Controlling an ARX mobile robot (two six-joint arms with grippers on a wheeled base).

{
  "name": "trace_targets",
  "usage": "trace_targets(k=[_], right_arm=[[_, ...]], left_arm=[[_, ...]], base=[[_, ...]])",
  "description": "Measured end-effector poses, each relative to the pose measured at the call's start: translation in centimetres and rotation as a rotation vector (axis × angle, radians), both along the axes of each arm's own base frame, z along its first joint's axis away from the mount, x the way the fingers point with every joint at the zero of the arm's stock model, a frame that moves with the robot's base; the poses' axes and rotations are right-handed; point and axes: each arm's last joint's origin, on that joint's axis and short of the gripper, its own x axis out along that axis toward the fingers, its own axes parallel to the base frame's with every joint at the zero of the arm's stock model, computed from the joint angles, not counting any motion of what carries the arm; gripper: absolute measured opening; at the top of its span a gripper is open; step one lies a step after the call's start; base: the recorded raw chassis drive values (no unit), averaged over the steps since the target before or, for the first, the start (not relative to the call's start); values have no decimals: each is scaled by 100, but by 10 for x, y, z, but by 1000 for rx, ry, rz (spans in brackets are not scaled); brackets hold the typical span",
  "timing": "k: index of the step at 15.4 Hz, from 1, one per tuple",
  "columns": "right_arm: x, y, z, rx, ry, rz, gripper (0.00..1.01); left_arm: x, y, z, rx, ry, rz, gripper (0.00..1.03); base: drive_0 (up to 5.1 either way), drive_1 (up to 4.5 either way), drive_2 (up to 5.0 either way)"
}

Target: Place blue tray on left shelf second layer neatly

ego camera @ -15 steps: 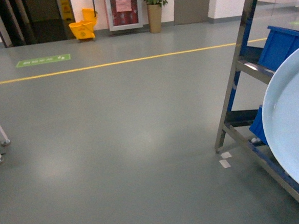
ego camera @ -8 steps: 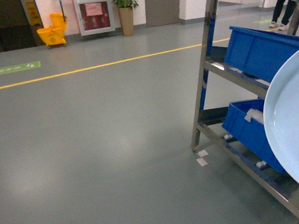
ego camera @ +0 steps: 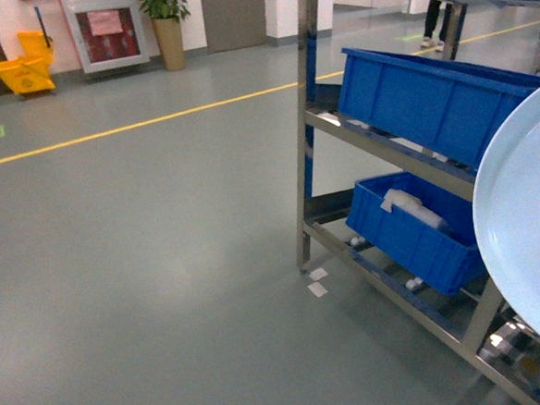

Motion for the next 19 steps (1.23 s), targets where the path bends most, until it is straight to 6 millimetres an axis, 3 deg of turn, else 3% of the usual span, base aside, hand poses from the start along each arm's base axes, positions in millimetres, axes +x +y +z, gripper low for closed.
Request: trace_targets(k=[8, 17, 19], right_arm=[[0, 0, 0, 0, 0, 0, 2], [0, 0, 0, 0, 0, -1, 2], [0, 0, 0, 0, -2, 0, 2]], left_arm=[[0, 0, 0, 0, 0, 0, 98], [0, 0, 0, 0, 1, 0, 98], [0, 0, 0, 0, -2, 0, 98]], base=[[-156, -156, -156], [-163, 252, -578], [-151, -104, -198]])
